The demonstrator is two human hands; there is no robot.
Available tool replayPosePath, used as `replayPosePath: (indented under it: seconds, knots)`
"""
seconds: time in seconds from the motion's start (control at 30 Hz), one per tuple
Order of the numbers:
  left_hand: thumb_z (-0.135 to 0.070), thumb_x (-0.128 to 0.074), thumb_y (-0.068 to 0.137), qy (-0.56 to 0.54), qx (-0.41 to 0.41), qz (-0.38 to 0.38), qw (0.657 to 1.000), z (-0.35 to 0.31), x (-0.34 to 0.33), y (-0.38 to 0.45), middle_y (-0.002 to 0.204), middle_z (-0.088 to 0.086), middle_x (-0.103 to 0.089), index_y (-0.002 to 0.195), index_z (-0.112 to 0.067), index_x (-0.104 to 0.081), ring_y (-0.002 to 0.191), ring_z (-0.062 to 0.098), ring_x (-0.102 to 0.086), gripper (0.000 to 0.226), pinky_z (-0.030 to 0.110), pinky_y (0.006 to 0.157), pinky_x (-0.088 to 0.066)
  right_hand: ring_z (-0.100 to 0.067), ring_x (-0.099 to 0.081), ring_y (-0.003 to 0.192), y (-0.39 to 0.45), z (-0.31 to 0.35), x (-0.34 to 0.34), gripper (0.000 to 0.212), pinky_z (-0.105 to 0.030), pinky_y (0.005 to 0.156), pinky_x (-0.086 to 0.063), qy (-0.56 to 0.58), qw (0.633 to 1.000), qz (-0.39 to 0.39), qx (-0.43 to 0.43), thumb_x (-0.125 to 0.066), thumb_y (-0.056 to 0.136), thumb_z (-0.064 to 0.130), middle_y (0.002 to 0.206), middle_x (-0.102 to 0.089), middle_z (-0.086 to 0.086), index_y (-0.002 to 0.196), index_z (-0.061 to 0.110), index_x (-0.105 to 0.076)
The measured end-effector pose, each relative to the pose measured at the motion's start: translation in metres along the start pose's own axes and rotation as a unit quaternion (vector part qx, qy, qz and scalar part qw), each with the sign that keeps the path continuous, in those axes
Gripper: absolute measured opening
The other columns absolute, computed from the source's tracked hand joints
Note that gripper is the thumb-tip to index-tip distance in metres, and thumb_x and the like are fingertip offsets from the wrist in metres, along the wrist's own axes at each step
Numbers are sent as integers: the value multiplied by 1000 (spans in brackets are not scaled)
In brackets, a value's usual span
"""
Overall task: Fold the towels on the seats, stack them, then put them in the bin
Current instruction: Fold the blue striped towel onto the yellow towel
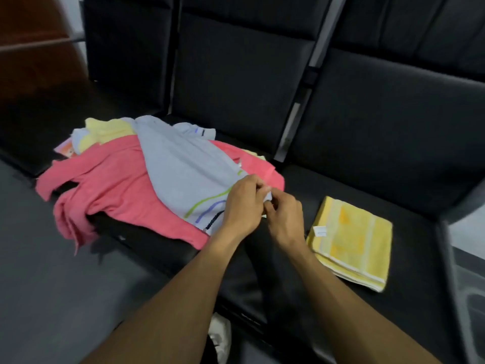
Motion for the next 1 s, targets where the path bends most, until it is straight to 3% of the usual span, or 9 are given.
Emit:
replayPosePath:
  seconds: [0.07, 0.13, 0.3, 0.5, 0.57, 0.63, 0.73, 0.87, 1.0]
  knots:
    - [-19, -58, 98, -31, -27, 16, 999, -31, -26, -12, 92, -2, -67, 90, -16, -60, 87, 16, -63, 9, 41, 81, -53, -4, -65, 68, -14, -10, 42, 25, -26, 59, -47, -6, 1000, -26, -14, -50, 94, 11, 73, -71, 9, 87, 20, -72]
    - [-23, -62, 96, -68, -88, 51, 992, -72, -60, -33, 97, -6, -66, 96, -19, -60, 91, 10, -61, 5, 35, 82, -52, -1, -65, 66, -34, -25, 92, 31, -23, 60, -51, 6, 996, -69, -50, -48, 97, 12, 71, -71, 9, 84, 23, -74]
    - [-28, -67, 94, -80, -173, 186, 964, -137, -143, -91, 113, -15, -56, 112, -29, -53, 106, 7, -56, 23, 28, 85, -53, -13, -61, 55, -95, -83, 204, 30, -38, 59, -54, 44, 969, -170, -176, -53, 92, 11, 62, -68, -4, 68, 17, -70]
    - [-23, -67, 91, 19, -136, 272, 952, -120, -196, -118, 125, -13, -55, 125, -34, -43, 109, 9, -57, 43, 37, 88, -54, -13, -68, 61, -129, -131, 211, 14, -38, 60, -56, 99, 952, -150, -247, -63, 85, 14, 64, -71, -2, 74, 16, -69]
    - [-18, -65, 91, 25, -143, 295, 944, -118, -205, -122, 116, -11, -59, 118, -34, -43, 102, 9, -61, 39, 41, 83, -57, -11, -72, 66, -127, -135, 201, 9, -29, 57, -54, 135, 948, -141, -251, -67, 91, 22, 67, -74, 1, 84, 18, -70]
    - [-15, -60, 94, 41, -148, 283, 947, -118, -207, -117, 105, -10, -63, 113, -34, -42, 93, 10, -64, 33, 41, 74, -58, -11, -73, 67, -120, -134, 195, 15, -25, 59, -54, 162, 943, -146, -253, -65, 95, 28, 68, -75, 1, 89, 15, -68]
    - [-11, -53, 95, 103, -126, 232, 959, -108, -196, -102, 97, -7, -64, 115, -33, -40, 81, 15, -62, 33, 35, 62, -52, -14, -74, 71, -111, -138, 197, 14, -35, 72, -60, 223, 917, -185, -273, -58, 99, 23, 72, -76, 0, 94, 13, -67]
    - [1, -51, 87, 113, -54, 136, 983, -82, -168, -69, 84, -2, -66, 110, -26, -47, 76, 21, -62, 35, 45, 67, -54, -16, -75, 74, -107, -157, 210, 15, -42, 78, -62, 267, 875, -254, -314, -55, 99, 19, 78, -77, 0, 96, 13, -69]
    - [1, -52, 94, 57, -45, 182, 981, -78, -169, -60, 76, -5, -67, 97, -27, -55, 73, 8, -63, 28, 24, 65, -50, -17, -75, 77, -104, -162, 198, 16, -43, 79, -62, 269, 874, -210, -346, -54, 100, 22, 84, -77, -3, 102, 13, -68]
Point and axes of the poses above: each hand's wrist, its own y-axis towards the middle knuckle, its own x-axis out of the back of the hand, z = x × y, the point moved 8 cm from there along y, towards the middle knuckle
